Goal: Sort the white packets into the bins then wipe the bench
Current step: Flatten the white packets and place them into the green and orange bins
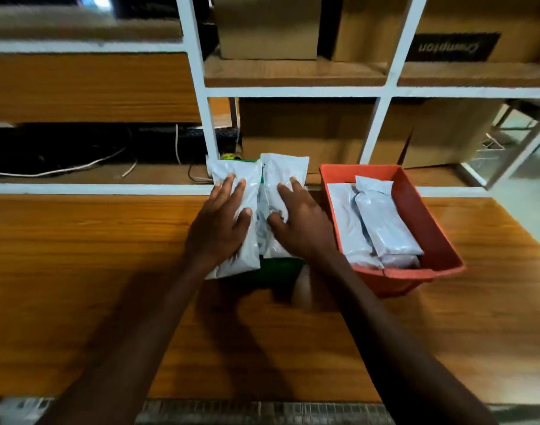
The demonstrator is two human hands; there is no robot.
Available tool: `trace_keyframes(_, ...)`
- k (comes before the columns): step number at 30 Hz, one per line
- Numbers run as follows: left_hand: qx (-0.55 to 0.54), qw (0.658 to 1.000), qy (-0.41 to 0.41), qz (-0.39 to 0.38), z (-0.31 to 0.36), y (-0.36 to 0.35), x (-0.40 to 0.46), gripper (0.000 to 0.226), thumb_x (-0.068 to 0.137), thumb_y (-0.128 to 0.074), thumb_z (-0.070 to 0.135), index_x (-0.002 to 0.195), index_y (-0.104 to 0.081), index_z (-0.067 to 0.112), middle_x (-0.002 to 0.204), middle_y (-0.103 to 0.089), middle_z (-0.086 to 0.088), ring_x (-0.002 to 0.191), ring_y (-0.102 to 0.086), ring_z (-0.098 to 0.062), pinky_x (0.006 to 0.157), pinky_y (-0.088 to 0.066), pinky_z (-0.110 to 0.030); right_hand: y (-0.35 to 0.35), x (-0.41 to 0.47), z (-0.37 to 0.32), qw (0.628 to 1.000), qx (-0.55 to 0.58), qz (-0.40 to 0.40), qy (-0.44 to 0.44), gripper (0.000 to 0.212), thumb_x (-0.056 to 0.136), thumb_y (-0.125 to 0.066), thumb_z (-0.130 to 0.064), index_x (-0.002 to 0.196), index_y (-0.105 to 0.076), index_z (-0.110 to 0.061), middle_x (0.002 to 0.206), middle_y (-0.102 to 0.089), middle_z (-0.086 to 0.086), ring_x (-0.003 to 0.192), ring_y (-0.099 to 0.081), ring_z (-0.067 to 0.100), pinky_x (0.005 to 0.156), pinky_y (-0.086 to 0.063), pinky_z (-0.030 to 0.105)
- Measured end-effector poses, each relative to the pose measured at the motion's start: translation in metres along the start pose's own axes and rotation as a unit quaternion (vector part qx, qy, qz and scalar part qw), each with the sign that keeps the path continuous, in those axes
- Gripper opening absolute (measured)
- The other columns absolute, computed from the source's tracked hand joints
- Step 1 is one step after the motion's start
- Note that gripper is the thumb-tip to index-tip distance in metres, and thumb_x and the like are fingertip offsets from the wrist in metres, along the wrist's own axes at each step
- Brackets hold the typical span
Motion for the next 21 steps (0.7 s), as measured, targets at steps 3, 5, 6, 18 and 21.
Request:
trace_keyframes(3,-0.015,0.997,0.043,-0.058,-0.021,-0.012,0.031,0.059,0.102,-0.040,0.037,0.156,-0.024,0.022,0.165,-0.014,-0.002,0.151,-0.014,-0.024,0.120,-0.023,-0.044,-0.024,0.033,0.010,0.998,-0.034,-0.055,-0.021,0.063,0.095,-0.050,-0.038,0.152,-0.035,-0.018,0.164,-0.019,0.015,0.148,-0.026,0.033,0.113,-0.035,0.048)
trace_keyframes(5,-0.019,0.992,0.066,-0.106,-0.034,-0.022,0.050,0.061,0.103,-0.040,0.037,0.157,-0.018,0.024,0.166,-0.009,0.001,0.152,-0.011,-0.022,0.120,-0.021,-0.043,-0.041,0.048,0.019,0.993,-0.047,-0.103,-0.030,0.061,0.100,-0.044,-0.035,0.154,-0.029,-0.013,0.165,-0.012,0.021,0.149,-0.020,0.038,0.118,-0.028,0.045)
trace_keyframes(6,-0.009,0.989,0.067,-0.128,-0.039,-0.029,0.057,0.062,0.103,-0.040,0.037,0.158,-0.015,0.024,0.166,-0.007,0.001,0.152,-0.010,-0.023,0.120,-0.020,-0.043,-0.049,0.054,0.024,0.989,-0.056,-0.128,-0.036,0.061,0.101,-0.043,-0.035,0.155,-0.025,-0.011,0.165,-0.009,0.023,0.149,-0.018,0.040,0.120,-0.025,0.045)
trace_keyframes(18,0.144,0.945,0.065,-0.285,-0.065,-0.115,0.081,0.074,0.102,-0.030,0.053,0.158,0.001,0.016,0.165,0.008,-0.014,0.150,-0.006,-0.038,0.120,-0.012,-0.050,-0.106,0.074,0.041,0.937,-0.130,-0.297,-0.127,0.080,0.104,-0.039,-0.045,0.158,0.012,-0.017,0.161,0.027,0.021,0.150,0.012,0.046,0.122,-0.001,0.053)
trace_keyframes(21,0.179,0.932,0.068,-0.308,-0.072,-0.130,0.072,0.076,0.101,-0.023,0.057,0.156,0.010,0.017,0.163,0.017,-0.016,0.151,0.003,-0.038,0.121,-0.001,-0.048,-0.115,0.069,0.043,0.930,-0.141,-0.311,-0.138,0.080,0.103,-0.034,-0.051,0.157,0.018,-0.023,0.158,0.036,0.017,0.149,0.020,0.044,0.121,0.003,0.054)
Point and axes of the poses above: each hand's wrist, its own x-axis towards the middle knuckle, its own y-axis out of the back of the hand, z = x × y, the point moved 2 cm from there along x, towards the middle knuckle
